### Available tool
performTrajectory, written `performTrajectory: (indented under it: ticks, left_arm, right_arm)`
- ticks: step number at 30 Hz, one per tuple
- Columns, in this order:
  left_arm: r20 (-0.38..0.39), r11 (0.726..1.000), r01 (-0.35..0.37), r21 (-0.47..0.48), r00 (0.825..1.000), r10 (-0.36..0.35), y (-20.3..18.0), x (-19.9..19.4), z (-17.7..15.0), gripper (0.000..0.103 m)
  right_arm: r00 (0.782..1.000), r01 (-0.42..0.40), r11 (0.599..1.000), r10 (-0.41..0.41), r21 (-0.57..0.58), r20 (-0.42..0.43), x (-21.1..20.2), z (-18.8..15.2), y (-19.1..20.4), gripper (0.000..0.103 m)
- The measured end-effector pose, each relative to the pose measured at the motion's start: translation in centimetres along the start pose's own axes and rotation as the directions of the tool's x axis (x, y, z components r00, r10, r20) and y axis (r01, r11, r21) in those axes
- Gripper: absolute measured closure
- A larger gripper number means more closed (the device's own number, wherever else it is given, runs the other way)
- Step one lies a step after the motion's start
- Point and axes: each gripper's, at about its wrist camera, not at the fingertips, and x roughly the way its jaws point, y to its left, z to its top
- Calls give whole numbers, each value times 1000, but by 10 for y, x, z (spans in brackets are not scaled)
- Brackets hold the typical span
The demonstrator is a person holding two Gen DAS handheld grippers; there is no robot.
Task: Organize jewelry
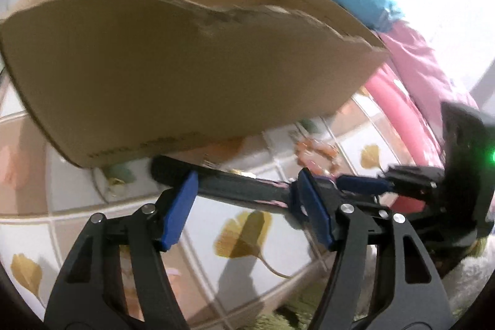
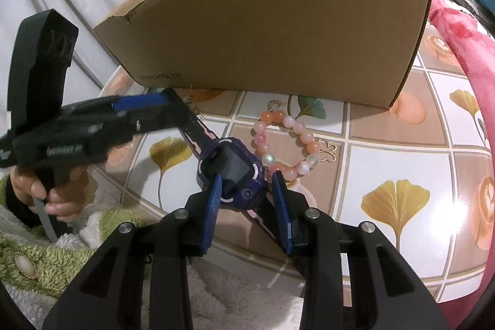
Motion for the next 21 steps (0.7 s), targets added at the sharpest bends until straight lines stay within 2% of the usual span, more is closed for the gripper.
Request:
performTrajectory:
  ticks: [4, 8, 10, 14, 16, 18, 21]
  left_arm:
    - [28, 994, -83, 66, 996, 81, -12, 0, 0, 40]
    - [66, 978, -200, 65, 979, 195, -2, -2, 7, 40]
    - [46, 975, -208, 76, 978, 205, 3, 1, 7, 39]
    - [48, 961, -232, 152, 973, 227, -9, 10, 3, 29]
    - [44, 958, -233, 169, 972, 229, -11, 11, 2, 28]
    - [38, 966, -204, 157, 979, 201, -8, 9, 1, 28]
    - [14, 988, -100, 114, 995, 99, 2, 4, 5, 28]
  right_arm:
    - [1000, 0, 1000, 0, 0, 0, -1, 0, -1, 70]
    - [1000, -2, 1000, 2, -1, 1, -3, 0, -2, 70]
    - [1000, -5, 1000, 5, 3, 1, -3, 0, -2, 69]
    - [1000, -5, 1000, 5, 0, 1, -3, -1, -1, 68]
    - [1000, -4, 1000, 4, -2, 1, -4, -1, -1, 68]
    - [1000, -8, 1000, 8, 2, 0, -5, -2, -3, 68]
    - [1000, -12, 1000, 12, 3, -1, -5, -2, -3, 68]
